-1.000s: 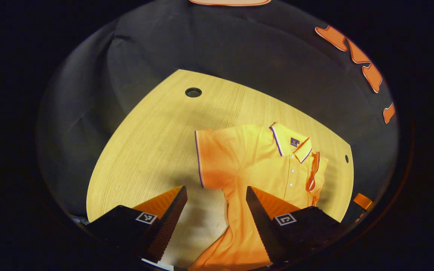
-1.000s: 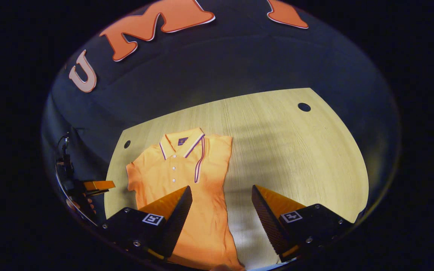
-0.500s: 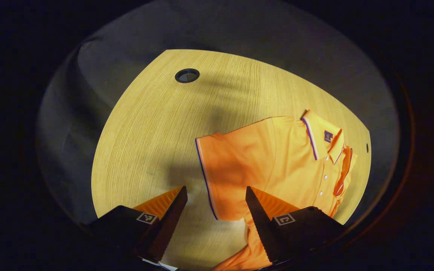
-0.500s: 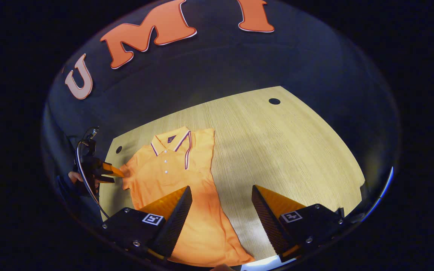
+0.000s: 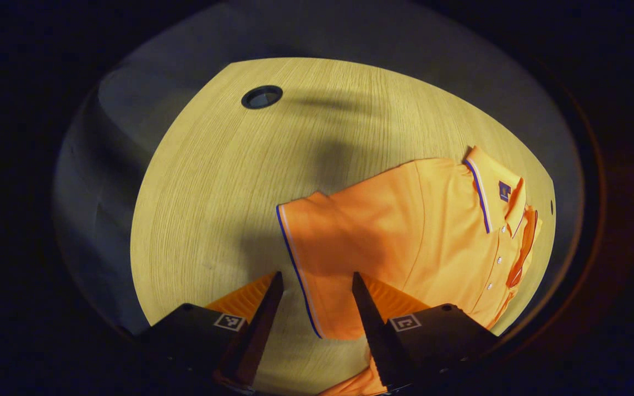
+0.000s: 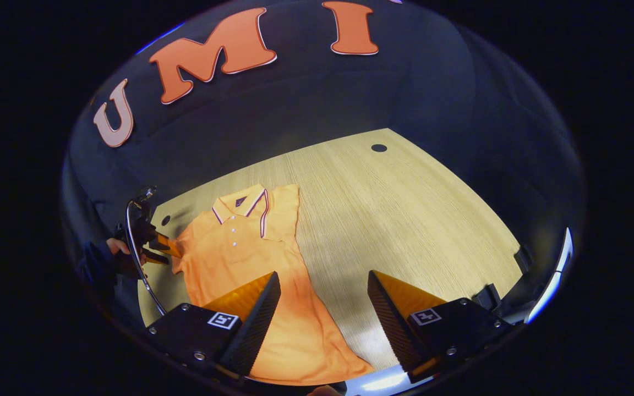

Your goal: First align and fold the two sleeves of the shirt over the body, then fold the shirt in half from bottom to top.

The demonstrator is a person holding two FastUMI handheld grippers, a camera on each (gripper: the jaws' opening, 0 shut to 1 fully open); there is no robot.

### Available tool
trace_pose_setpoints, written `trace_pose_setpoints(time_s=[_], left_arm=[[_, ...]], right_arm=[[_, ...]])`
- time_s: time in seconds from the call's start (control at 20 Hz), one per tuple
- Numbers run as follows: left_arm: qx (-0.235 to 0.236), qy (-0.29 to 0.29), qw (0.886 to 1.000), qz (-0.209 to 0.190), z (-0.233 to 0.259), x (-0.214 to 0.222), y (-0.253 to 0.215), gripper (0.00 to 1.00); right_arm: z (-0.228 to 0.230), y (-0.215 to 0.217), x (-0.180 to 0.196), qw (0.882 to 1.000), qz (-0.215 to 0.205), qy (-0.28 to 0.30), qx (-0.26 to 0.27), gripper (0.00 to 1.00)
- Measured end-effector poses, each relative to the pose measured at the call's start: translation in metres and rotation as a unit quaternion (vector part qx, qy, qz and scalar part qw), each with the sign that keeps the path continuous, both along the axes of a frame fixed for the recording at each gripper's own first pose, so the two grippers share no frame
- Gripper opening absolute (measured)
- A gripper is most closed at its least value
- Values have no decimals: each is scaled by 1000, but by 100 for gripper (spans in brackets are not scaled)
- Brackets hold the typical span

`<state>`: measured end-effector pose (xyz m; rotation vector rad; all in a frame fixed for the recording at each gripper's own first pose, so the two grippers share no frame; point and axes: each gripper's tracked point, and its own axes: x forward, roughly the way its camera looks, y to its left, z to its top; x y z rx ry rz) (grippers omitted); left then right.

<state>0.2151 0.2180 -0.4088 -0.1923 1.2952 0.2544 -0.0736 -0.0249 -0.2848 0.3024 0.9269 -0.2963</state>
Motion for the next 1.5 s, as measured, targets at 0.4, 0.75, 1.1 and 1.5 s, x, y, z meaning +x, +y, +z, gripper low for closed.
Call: trace_pose_setpoints(time_s=[0.4, 0.75, 1.1, 1.5], left_arm=[[-13, -46, 996, -72, 19, 21, -27, 7], [-4, -91, 985, -145, 54, 48, -72, 7], [-43, -88, 978, -186, 43, 60, -135, 9], [-153, -86, 968, -180, 27, 47, -181, 66]], right_arm=[[-11, -11, -26, 1000, -26, 5, 4, 97], [-13, -19, -33, 999, -42, 5, 8, 97], [-18, -20, -46, 999, -50, 11, 9, 98], [-19, -21, -70, 997, -69, 24, 10, 98]])
